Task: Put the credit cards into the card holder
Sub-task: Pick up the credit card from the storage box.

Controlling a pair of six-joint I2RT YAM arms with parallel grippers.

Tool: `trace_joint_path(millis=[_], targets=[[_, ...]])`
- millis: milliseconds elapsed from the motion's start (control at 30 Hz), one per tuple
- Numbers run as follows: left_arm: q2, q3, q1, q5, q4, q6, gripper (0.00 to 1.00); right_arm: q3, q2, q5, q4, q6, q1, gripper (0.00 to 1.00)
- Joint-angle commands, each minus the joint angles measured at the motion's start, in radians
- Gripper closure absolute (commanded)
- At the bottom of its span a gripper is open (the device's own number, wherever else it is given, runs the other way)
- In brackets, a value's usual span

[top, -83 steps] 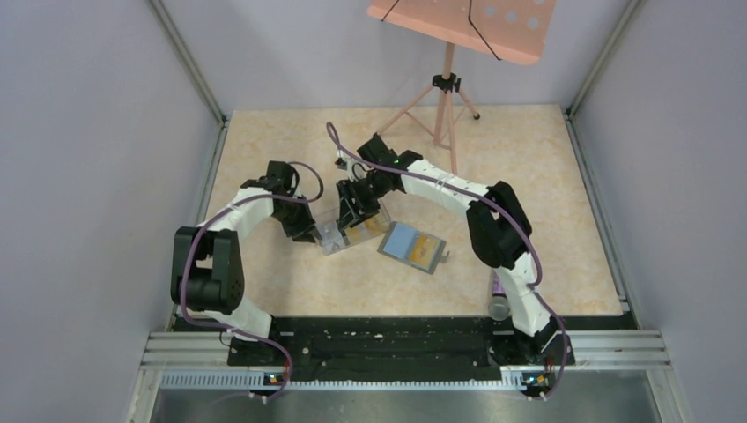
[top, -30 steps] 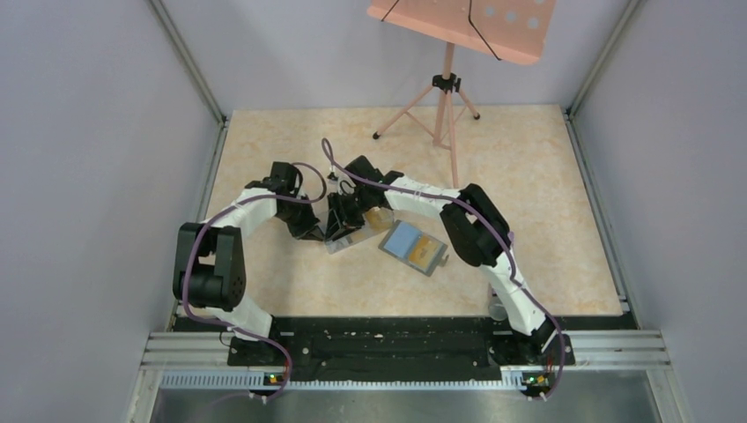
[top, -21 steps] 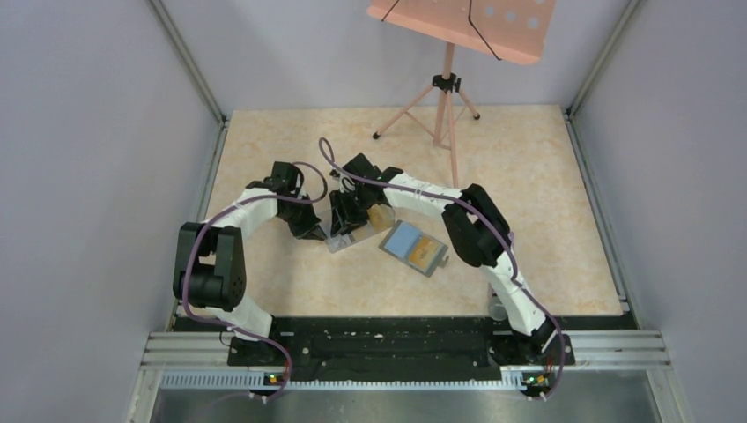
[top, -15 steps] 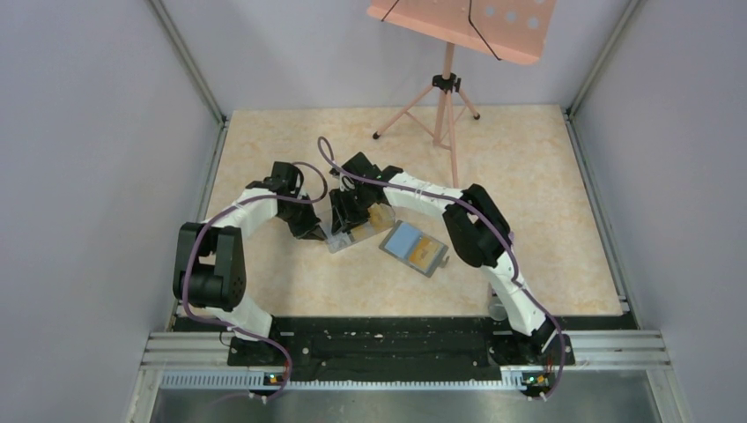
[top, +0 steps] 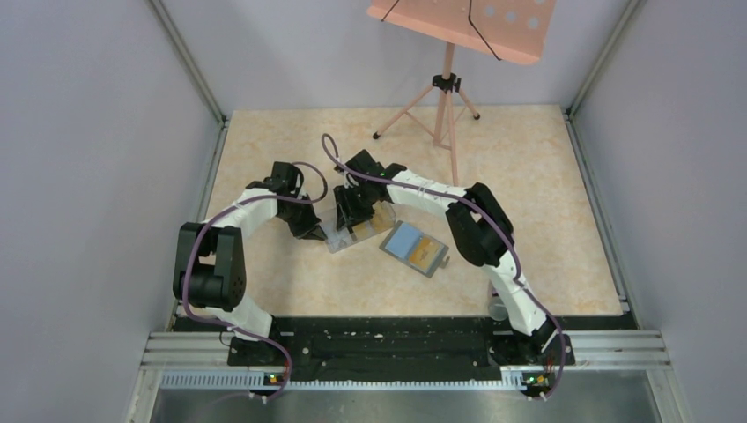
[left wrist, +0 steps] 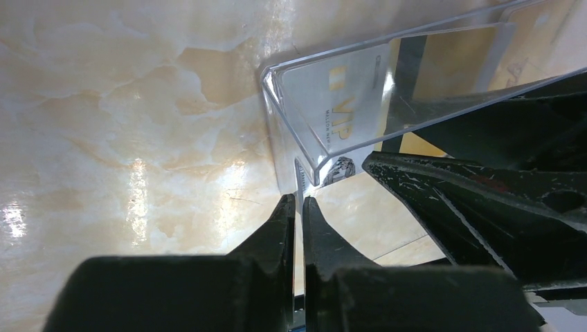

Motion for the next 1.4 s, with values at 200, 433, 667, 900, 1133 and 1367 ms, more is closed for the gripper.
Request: trace_joint_path(millis=[200,433,667,900,1133,1367], targets=[[0.005,-0.015,-0.019,0.040,0.038,-0.015,1.00,-0.035,0.007,-0.057,-0.053,0.008,-0.016,0.58],[0.011,-0.004,-0.028,0.047,0.047,-0.025,1.00,-0.033,0.040,-0.093,-0.065,0.030,-0.012,0.59],[-0.010,-0.007,-0.033,0.035,0.046,-0.032,1.00,-0.025,0.006,-0.050,-0.069,-0.014,0.001,0.59],[-0.011,-0.007,-0.033,0.036,0.044,-0.026,1.00,-0.008,0.022,0.001,-0.092,-0.047,0.023,0.52],[-0.013,-0.011,-0.033,0.036,0.038,-0.020,1.00,0.017,0.034,0.103,-0.132,-0.061,0.023,0.47],[-0.012,-0.002,-0.032,0.045,0.040,-0.020,1.00,0.040,0.083,0.010,-0.144,-0.046,0.025,0.48]])
